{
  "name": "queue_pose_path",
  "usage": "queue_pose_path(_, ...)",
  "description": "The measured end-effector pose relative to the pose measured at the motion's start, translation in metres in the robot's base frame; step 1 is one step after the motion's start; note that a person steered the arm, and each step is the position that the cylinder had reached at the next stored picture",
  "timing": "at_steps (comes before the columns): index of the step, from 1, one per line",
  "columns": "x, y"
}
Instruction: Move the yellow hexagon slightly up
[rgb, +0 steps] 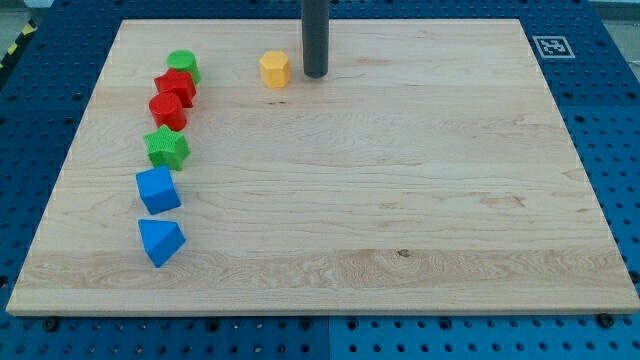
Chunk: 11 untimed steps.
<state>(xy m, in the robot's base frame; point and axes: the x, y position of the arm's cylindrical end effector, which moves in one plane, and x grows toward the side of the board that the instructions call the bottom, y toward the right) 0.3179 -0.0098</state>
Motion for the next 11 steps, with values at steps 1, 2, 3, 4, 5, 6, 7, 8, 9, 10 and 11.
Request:
queue_pose_path(1, 0.034, -0.002)
queue_pose_path(2, 0.035, -0.034)
queue_pose_path(3, 0.031, -0.045)
queue_pose_path(4, 0.027, -0.045)
queue_pose_path(5, 0.014, -0.052)
queue_pose_path(6, -0.001, -0.053)
queue_pose_path(7, -0.015, -0.053)
queue_pose_path(8, -0.027, -0.055)
queue_pose_path(9, -0.031, -0.056)
queue_pose_path(10, -0.031, -0.056)
queue_pose_path(11, -0.031, -0.056)
